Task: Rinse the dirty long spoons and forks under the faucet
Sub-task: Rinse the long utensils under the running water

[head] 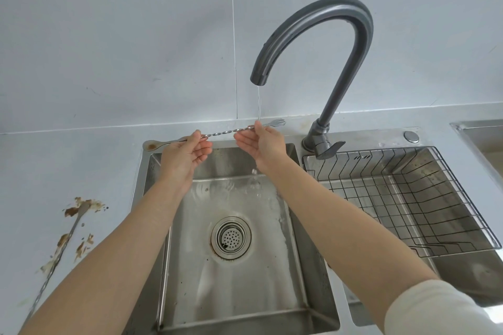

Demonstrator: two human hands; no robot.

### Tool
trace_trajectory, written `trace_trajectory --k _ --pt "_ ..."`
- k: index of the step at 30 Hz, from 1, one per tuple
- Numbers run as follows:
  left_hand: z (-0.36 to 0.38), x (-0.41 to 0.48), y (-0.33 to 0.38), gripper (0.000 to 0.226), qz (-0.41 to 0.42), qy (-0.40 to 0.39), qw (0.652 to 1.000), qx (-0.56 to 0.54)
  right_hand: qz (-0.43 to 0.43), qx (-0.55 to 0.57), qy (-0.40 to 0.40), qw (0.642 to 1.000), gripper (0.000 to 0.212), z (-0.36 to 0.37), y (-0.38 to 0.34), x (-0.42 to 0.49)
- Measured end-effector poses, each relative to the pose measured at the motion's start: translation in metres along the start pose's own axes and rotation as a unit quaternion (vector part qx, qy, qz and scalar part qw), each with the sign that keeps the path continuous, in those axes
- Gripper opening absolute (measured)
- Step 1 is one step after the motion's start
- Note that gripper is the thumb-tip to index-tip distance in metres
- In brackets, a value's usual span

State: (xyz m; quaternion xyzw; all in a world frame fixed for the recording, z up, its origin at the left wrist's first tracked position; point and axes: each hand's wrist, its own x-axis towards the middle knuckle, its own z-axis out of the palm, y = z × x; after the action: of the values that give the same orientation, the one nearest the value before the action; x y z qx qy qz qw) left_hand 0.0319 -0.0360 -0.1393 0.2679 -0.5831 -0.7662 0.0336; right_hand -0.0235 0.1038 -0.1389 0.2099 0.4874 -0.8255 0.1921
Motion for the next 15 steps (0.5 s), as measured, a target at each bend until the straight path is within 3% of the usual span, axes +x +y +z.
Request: trace_trajectory --k 8,15 --pt "0.006 -0.0009 -0.0009 0.026 -0.023 -0.009 1.0 -0.019 0.017 0.064 -0.064 0.996 0.016 -0.0021 0.0013 -0.0035" --pt "0.0046 -0.0022 -0.0006 0.025 -0.016 -0.018 1.0 0.002 0.028 -0.02 -0.041 0.999 0.034 0.0008 -0.003 -0.0038"
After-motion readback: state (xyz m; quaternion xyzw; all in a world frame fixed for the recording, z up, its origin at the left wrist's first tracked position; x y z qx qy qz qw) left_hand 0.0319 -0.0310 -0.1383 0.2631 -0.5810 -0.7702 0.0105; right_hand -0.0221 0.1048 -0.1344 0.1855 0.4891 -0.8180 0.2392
